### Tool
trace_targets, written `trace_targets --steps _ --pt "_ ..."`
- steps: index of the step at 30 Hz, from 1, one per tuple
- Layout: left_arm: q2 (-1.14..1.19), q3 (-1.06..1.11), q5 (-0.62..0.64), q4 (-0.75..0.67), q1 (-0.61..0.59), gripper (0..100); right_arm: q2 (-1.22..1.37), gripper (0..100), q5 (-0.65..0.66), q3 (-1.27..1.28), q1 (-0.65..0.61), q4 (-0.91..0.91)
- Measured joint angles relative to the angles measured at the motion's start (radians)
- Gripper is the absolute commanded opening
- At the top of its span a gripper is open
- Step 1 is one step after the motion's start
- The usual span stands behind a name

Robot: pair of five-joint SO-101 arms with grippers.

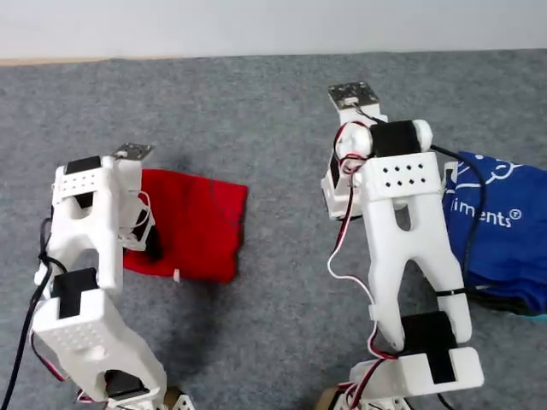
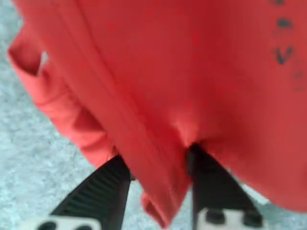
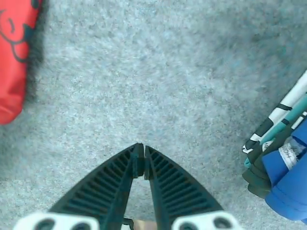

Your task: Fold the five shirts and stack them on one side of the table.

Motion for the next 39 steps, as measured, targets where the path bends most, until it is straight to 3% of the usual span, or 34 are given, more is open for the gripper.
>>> trace_targets --steps 18,28,35,39 --pt "-0.180 -0.014 -0.002 0.080 0.063 0 0.000 0.9 0.000 0.000 0.017 0.000" --pt "-0.244 -0.014 -0.071 0.118 -0.058 1 0.000 0.9 0.000 0.000 0.017 0.000" --pt "-0.153 -0.014 -0.106 0.115 -0.100 14 0.000 0.9 0.012 0.000 0.017 0.000" --pt "-0.149 -0.017 -0.106 0.115 -0.109 17 0.000 0.9 0.040 0.000 0.017 0.000"
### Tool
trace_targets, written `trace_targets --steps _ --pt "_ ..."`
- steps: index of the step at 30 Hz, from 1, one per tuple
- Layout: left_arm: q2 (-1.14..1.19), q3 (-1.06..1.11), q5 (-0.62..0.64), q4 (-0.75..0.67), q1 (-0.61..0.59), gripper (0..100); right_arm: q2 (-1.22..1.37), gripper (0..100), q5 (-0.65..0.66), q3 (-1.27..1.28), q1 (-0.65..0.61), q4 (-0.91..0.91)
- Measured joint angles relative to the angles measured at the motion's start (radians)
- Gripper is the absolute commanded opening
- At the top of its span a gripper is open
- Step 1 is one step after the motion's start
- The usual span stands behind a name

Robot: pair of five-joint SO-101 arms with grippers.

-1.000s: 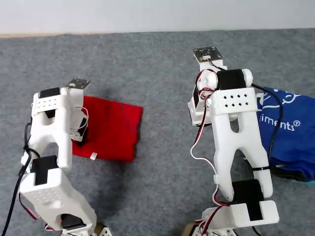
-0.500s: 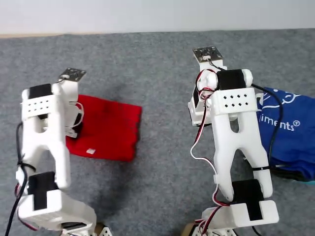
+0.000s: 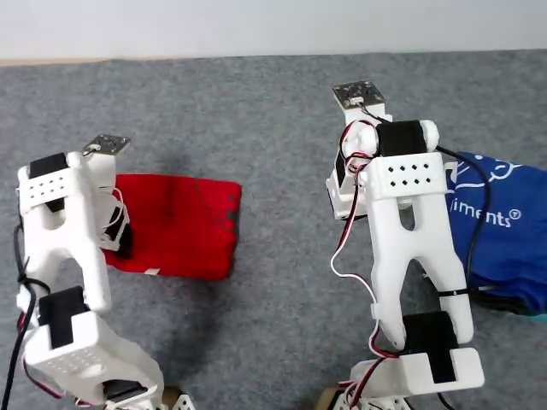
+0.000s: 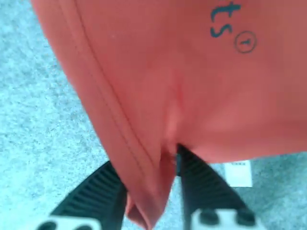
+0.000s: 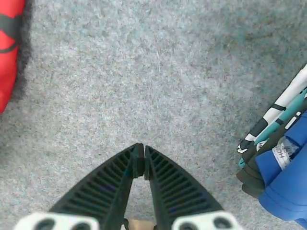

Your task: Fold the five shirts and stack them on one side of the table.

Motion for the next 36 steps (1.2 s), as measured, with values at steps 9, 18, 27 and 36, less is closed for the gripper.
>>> trace_targets --steps 9,18,27,36 --pt "0.000 -0.196 -0.048 0.083 -0.150 17 0.000 0.9 0.006 0.000 -0.049 0.000" --pt "0.000 -0.364 -0.068 0.141 -0.318 11 0.014 0.9 0.006 0.000 -0.324 -0.017" --pt "-0.078 -0.388 -0.064 0.141 -0.460 1 0.199 0.9 0.006 0.000 -0.591 -0.198" --pt "-0.103 -0.388 -0.069 0.144 -0.463 1 0.436 0.9 0.006 -0.123 -0.700 -0.302"
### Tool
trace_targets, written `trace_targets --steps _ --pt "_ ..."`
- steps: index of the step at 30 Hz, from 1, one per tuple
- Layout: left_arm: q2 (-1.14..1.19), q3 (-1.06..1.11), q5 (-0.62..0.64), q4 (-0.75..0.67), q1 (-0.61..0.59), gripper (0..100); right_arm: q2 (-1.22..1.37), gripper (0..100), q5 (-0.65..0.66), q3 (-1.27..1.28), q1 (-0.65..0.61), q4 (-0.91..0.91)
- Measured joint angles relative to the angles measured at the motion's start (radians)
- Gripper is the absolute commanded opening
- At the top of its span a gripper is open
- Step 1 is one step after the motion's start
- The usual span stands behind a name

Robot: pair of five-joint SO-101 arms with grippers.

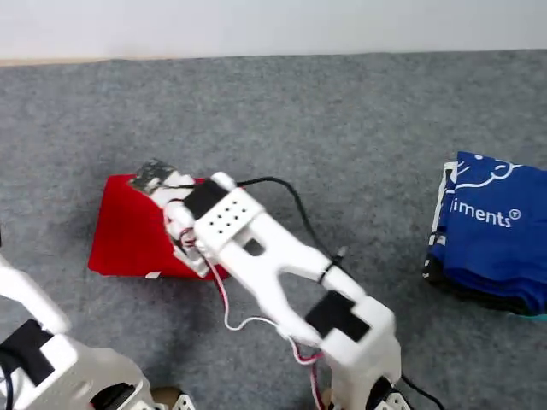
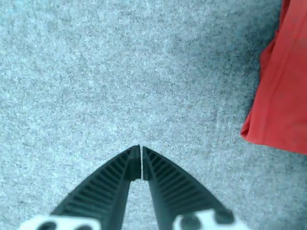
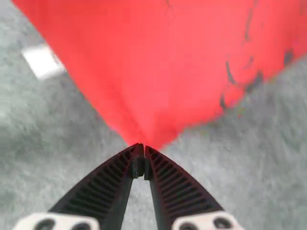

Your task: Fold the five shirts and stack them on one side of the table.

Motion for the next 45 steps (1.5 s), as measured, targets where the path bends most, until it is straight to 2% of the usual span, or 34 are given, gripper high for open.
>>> trace_targets --steps 7,20,25,32,40,45 --pt "0.000 0.000 0.000 0.000 0.000 1 0.233 0.9 0.000 -0.095 -0.003 0.020" --pt "0.000 0.000 0.000 0.000 0.000 1 0.229 0.9 0.000 -0.342 0.028 0.081" --pt "0.000 0.000 0.000 0.000 0.000 1 0.241 0.9 0.000 -0.430 0.110 0.006" --pt "0.000 0.000 0.000 0.000 0.000 1 0.411 0.9 0.000 -0.448 0.252 -0.195" --pt "0.000 0.000 0.000 0.000 0.000 1 0.470 0.9 0.000 -0.448 0.270 -0.201" --pt "0.000 0.000 0.000 0.000 0.014 1 0.374 2.0 0.000 -0.448 0.262 -0.167"
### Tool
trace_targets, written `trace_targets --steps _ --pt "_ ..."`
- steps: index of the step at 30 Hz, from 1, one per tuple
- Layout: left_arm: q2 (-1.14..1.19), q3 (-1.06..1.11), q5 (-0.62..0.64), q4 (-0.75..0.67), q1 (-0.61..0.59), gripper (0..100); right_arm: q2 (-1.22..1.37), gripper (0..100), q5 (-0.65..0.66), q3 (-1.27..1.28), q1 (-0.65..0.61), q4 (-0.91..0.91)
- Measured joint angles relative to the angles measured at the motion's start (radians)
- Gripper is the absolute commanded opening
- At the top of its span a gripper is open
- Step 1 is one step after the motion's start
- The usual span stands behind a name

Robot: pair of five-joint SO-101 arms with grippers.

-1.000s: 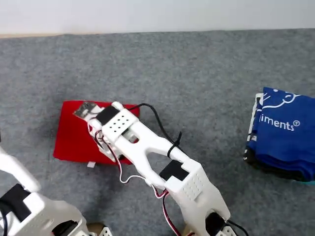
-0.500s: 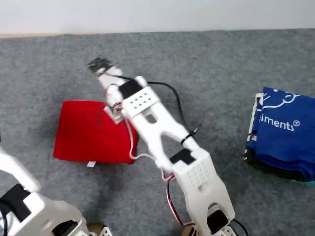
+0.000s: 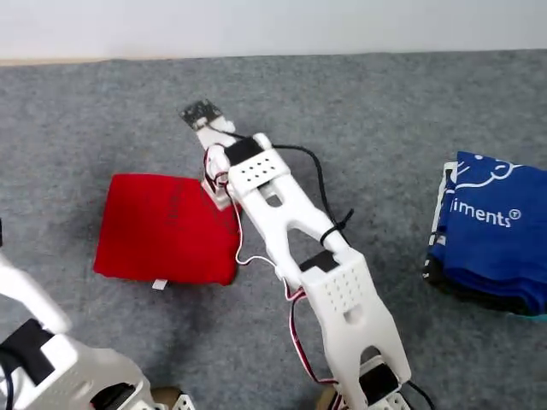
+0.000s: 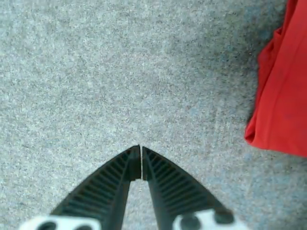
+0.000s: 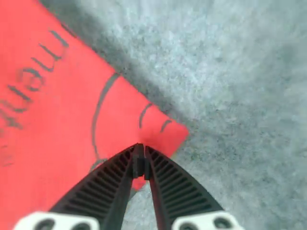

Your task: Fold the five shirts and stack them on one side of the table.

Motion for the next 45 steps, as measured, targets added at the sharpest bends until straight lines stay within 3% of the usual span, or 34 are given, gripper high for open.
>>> trace_targets --steps 5,12,18,25,34,42,45 --pt "0.000 0.000 0.000 0.000 0.005 1 -0.072 14.8 -0.026 0.000 -0.014 0.123" --pt "0.000 0.000 0.000 0.000 0.005 1 -0.089 28.2 -0.384 0.000 -0.060 0.318" --pt "-0.002 0.048 0.000 0.000 0.038 1 -0.087 28.7 -0.508 0.000 -0.133 0.244" --pt "-0.002 0.072 0.000 0.000 0.043 1 0.006 28.7 -0.520 0.000 -0.141 0.101" --pt "-0.003 0.072 0.000 0.000 0.043 1 0.117 28.1 -0.525 -0.002 -0.143 0.072" --pt "-0.003 0.072 0.000 -0.028 0.043 1 0.149 1.7 -0.523 -0.037 -0.155 0.087" --pt "-0.003 0.072 0.000 -0.035 0.043 1 0.152 1.0 -0.482 -0.044 -0.155 0.100"
